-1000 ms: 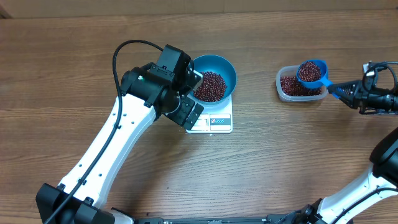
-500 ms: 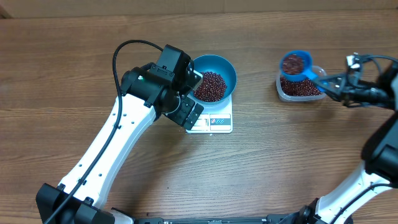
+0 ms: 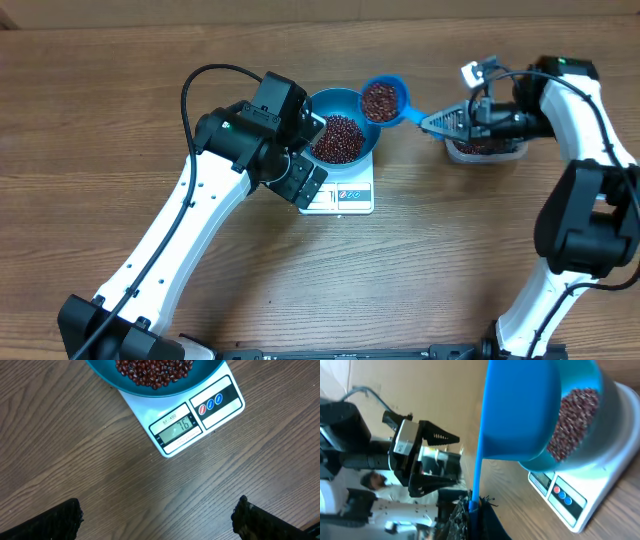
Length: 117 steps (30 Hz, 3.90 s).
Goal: Scoop item into bowl and weigh 150g on scale
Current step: 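Carry the filled scoop left over the teal bowl, right gripper, then tip the scoop and shake beans into the bowl until 150 g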
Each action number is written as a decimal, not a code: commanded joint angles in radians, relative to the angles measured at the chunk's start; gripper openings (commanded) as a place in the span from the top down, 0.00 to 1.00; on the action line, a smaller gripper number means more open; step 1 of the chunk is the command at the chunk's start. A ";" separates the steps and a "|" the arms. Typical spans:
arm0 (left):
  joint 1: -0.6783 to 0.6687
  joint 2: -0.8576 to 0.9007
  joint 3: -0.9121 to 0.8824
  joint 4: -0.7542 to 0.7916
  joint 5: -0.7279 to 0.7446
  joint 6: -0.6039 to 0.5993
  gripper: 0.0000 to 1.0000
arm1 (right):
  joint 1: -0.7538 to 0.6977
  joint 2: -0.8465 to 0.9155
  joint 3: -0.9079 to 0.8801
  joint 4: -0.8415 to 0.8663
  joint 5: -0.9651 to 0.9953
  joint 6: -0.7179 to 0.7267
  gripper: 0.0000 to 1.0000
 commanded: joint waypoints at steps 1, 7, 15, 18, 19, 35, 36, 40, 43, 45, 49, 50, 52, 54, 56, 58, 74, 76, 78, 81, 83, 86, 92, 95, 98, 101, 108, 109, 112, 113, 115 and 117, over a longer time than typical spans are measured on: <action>-0.006 -0.013 0.010 0.000 0.000 -0.006 0.01 | 0.047 -0.020 0.102 0.000 -0.001 -0.038 0.96; -0.006 -0.013 0.010 0.000 0.000 -0.006 0.01 | 0.117 -0.020 0.172 0.068 0.136 -0.018 0.96; -0.006 -0.013 0.010 0.000 0.000 -0.006 0.00 | 0.197 -0.020 0.176 0.276 0.326 0.131 0.96; -0.006 -0.013 0.010 0.000 0.000 -0.006 0.00 | 0.217 -0.020 0.176 0.325 0.360 0.131 0.96; -0.006 -0.013 0.010 0.000 0.000 -0.006 0.01 | 0.221 -0.020 0.176 0.343 0.364 0.131 0.96; -0.006 -0.013 0.010 0.000 0.000 -0.006 0.00 | 0.223 -0.106 0.195 0.455 0.428 0.116 0.96; -0.006 -0.013 0.010 0.000 0.000 -0.006 0.00 | 0.223 -0.114 0.195 0.455 0.442 0.116 0.96; -0.006 -0.013 0.010 0.000 0.000 -0.006 0.00 | 0.223 -0.129 0.195 0.453 0.464 0.116 0.96; -0.006 -0.013 0.010 0.000 0.000 -0.006 0.00 | 0.225 -0.130 0.195 0.446 0.464 0.116 0.96; -0.006 -0.013 0.010 0.000 0.000 -0.006 0.00 | 0.233 -0.131 0.195 0.442 0.465 0.116 0.96; -0.006 -0.013 0.010 0.000 0.000 -0.006 0.00 | 0.257 -0.134 0.195 0.442 0.520 0.117 0.96; -0.006 -0.013 0.010 0.000 0.000 -0.006 0.00 | 0.264 -0.135 0.195 0.443 0.541 0.117 0.96; -0.006 -0.013 0.010 0.000 0.000 -0.006 0.01 | 0.280 -0.137 0.195 0.448 0.589 0.133 0.96; -0.006 -0.013 0.010 0.000 0.000 -0.006 0.00 | 0.287 -0.138 0.195 0.452 0.613 0.147 0.96; -0.006 -0.013 0.010 0.000 0.000 -0.006 0.00 | 0.297 -0.138 0.195 0.455 0.639 0.159 0.96; -0.006 -0.013 0.010 0.000 0.000 -0.006 0.00 | 0.303 -0.138 0.195 0.456 0.647 0.163 0.96; -0.006 -0.013 0.010 0.000 0.000 -0.006 0.00 | 0.369 -0.198 0.195 0.527 0.827 0.214 0.96; -0.006 -0.013 0.010 0.000 0.000 -0.006 0.00 | 0.381 -0.198 0.195 0.526 0.846 0.214 0.96; -0.006 -0.013 0.010 0.000 0.000 -0.006 0.00 | 0.399 -0.198 0.195 0.525 0.870 0.214 0.96; -0.006 -0.013 0.010 0.000 0.000 -0.006 0.01 | 0.428 -0.198 0.195 0.525 0.941 0.214 0.96; -0.006 -0.013 0.010 0.000 0.000 -0.006 0.01 | 0.439 -0.198 0.195 0.525 0.979 0.219 0.96; -0.006 -0.013 0.010 0.000 0.000 -0.006 0.01 | 0.447 -0.198 0.195 0.527 1.002 0.233 0.96; -0.006 -0.013 0.010 0.000 0.000 -0.006 0.01 | 0.447 -0.198 0.195 0.528 0.977 0.285 0.96; -0.006 -0.013 0.010 0.000 0.000 -0.006 0.00 | 0.435 -0.198 0.194 0.515 0.896 0.293 0.96; -0.006 -0.013 0.010 0.000 0.000 -0.006 0.00 | 0.416 -0.198 0.194 0.510 0.863 0.294 0.96; -0.006 -0.013 0.010 0.000 0.000 -0.006 0.00 | 0.401 -0.198 0.194 0.508 0.863 0.328 0.96; -0.006 -0.013 0.010 0.000 0.000 -0.006 0.00 | 0.401 -0.198 0.194 0.509 0.863 0.342 0.96; -0.006 -0.013 0.010 0.000 0.000 -0.006 0.00 | 0.401 -0.198 0.194 0.509 0.863 0.345 0.96; -0.006 -0.013 0.010 0.000 0.000 -0.006 0.00 | 0.401 -0.198 0.194 0.509 0.863 0.346 0.96; -0.006 -0.013 0.010 0.000 0.000 -0.006 0.00 | 0.401 -0.198 0.194 0.509 0.863 0.346 0.96; -0.006 -0.013 0.010 0.000 0.000 -0.006 0.00 | 0.401 -0.198 0.194 0.508 0.863 0.348 0.96; -0.006 -0.013 0.010 0.000 0.000 -0.006 0.00 | 0.401 -0.198 0.194 0.509 0.863 0.361 0.96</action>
